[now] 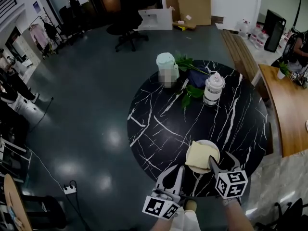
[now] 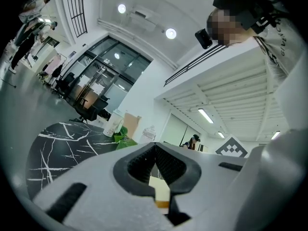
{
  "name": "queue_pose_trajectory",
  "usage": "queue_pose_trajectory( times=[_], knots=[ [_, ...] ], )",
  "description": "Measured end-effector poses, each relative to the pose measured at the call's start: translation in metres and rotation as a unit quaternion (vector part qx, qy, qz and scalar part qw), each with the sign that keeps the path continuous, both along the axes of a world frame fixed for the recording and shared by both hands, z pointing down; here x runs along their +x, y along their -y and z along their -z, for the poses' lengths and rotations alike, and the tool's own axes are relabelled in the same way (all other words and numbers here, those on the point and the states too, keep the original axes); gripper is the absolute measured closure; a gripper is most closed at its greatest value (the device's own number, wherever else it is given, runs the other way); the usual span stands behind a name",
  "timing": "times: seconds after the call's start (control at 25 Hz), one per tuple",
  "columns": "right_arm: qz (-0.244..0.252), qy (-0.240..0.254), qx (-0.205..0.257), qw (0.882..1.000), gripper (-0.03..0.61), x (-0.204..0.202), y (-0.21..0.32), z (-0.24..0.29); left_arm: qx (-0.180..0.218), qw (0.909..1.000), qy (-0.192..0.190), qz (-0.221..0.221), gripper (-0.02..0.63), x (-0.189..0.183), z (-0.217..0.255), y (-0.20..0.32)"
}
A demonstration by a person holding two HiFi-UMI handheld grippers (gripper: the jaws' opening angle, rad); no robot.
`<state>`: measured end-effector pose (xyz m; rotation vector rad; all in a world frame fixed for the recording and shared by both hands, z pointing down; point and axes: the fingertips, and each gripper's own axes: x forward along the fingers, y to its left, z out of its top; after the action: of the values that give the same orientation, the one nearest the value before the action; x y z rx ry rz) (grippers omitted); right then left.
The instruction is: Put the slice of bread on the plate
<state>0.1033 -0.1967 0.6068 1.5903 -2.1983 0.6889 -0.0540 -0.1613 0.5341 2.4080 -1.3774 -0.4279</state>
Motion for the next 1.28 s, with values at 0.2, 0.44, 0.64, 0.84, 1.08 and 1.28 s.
queue_pose_trajectory(
  times=[0.2, 0.44, 0.64, 0.84, 1.08, 1.28],
  knots=[
    [-0.007, 0.019, 0.009, 1.0, 0.345, 0.009, -0.003, 0.01, -0.001, 1.0, 0.003, -0.002, 0.607, 0.001, 0.001, 0.0],
    [0.005, 0.086, 0.005, 0.996, 0.345, 0.009, -0.029, 0.025, 0.0, 0.9999, 0.011, -0.012, 0.607, 0.006, 0.009, -0.002],
    [0.071, 0.167, 0.013, 0.983, 0.347, -0.013, -0.081, 0.072, 0.008, 0.999, 0.026, -0.036, 0.607, 0.011, 0.036, -0.018],
    [0.149, 0.18, 0.096, 0.968, 0.388, -0.03, -0.123, 0.137, 0.025, 0.9972, 0.041, -0.058, 0.607, 0.019, 0.066, -0.037],
    [0.153, 0.192, 0.151, 0.957, 0.568, -0.037, -0.148, 0.183, 0.033, 0.996, 0.047, -0.069, 0.607, 0.029, 0.09, -0.067],
    [0.174, 0.189, 0.17, 0.951, 0.569, -0.055, -0.162, 0.206, 0.046, 0.9938, 0.06, -0.081, 0.607, 0.044, 0.102, -0.09]
  ],
)
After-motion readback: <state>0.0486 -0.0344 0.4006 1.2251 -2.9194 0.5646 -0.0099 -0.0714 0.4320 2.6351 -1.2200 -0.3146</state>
